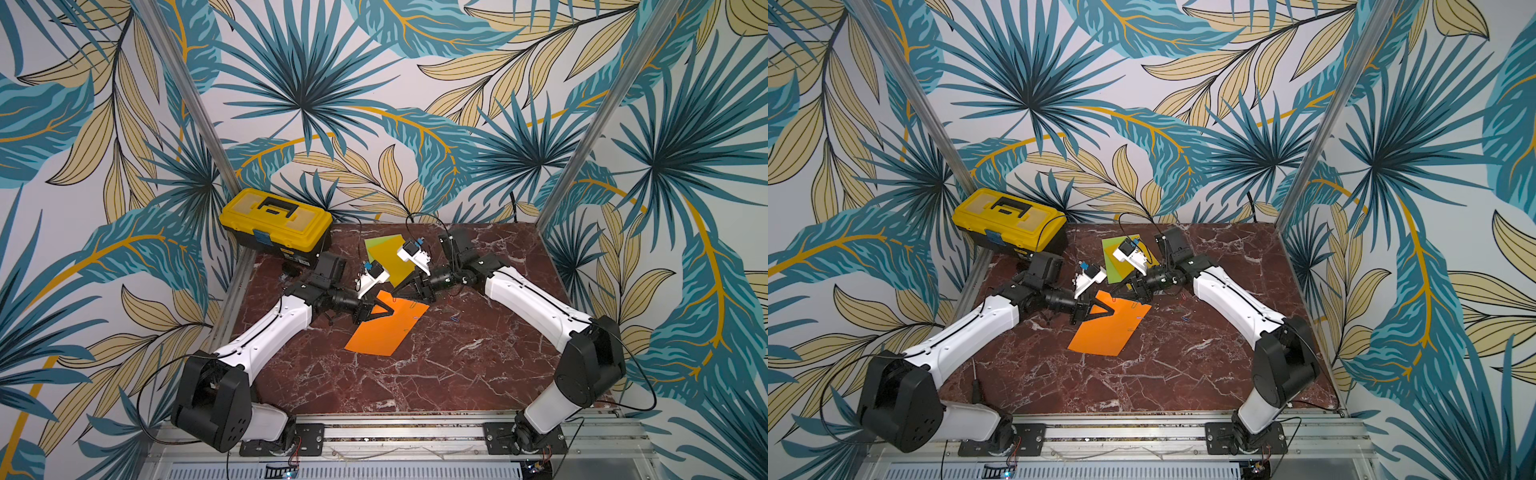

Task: Unclip the paperclips from the documents
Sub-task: Remove the paper clip from the document.

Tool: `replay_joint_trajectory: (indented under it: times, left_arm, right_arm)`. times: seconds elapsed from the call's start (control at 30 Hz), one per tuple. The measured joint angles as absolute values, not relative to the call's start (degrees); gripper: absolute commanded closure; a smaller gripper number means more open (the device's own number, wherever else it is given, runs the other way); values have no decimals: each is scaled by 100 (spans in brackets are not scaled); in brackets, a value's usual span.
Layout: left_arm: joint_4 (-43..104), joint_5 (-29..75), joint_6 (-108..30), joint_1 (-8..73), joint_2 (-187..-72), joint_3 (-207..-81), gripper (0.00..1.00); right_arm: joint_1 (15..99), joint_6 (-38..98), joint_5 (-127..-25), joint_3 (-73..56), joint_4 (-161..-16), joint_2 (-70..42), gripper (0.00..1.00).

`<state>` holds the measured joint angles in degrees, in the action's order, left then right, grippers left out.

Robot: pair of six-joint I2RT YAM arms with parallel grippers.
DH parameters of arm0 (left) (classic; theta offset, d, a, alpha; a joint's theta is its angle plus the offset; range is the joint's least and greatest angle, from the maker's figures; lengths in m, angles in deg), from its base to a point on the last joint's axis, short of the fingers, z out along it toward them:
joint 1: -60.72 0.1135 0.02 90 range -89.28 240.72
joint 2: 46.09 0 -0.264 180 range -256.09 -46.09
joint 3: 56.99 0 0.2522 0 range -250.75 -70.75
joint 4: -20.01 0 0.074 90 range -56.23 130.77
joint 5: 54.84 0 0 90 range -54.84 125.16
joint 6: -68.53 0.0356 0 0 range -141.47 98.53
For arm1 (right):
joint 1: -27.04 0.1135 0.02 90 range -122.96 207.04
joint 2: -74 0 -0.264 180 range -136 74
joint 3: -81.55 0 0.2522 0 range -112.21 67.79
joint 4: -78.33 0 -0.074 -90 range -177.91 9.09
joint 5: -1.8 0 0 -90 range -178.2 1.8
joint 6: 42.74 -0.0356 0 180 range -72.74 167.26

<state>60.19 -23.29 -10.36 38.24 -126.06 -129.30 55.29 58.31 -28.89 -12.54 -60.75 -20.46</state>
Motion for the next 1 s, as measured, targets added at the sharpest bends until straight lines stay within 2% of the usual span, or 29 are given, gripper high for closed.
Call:
replay_joint_trajectory:
  times: [1.0]
  left_arm:
    - [5905, -2336, -1034, 3800, -12649, -12930, 100]
  right_arm:
    - [5468, 5700, -2850, -1158, -6117, -1952, 96]
